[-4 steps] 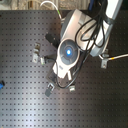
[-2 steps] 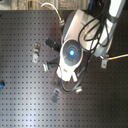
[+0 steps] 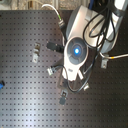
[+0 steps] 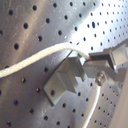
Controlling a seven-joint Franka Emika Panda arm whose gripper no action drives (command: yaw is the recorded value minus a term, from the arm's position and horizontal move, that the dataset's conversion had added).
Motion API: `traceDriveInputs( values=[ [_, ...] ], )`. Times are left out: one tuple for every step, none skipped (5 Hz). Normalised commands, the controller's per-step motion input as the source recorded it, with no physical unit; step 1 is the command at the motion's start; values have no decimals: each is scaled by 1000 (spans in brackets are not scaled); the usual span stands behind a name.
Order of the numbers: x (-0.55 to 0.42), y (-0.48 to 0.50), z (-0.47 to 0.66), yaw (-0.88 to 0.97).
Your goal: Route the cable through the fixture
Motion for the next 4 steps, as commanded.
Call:
traceDriveInputs(
  values=[
    [-243,-402,103,157],
    [-237,-341,43,457],
    [-145,-222,160,611],
    [6,1,197,788]
  ],
)
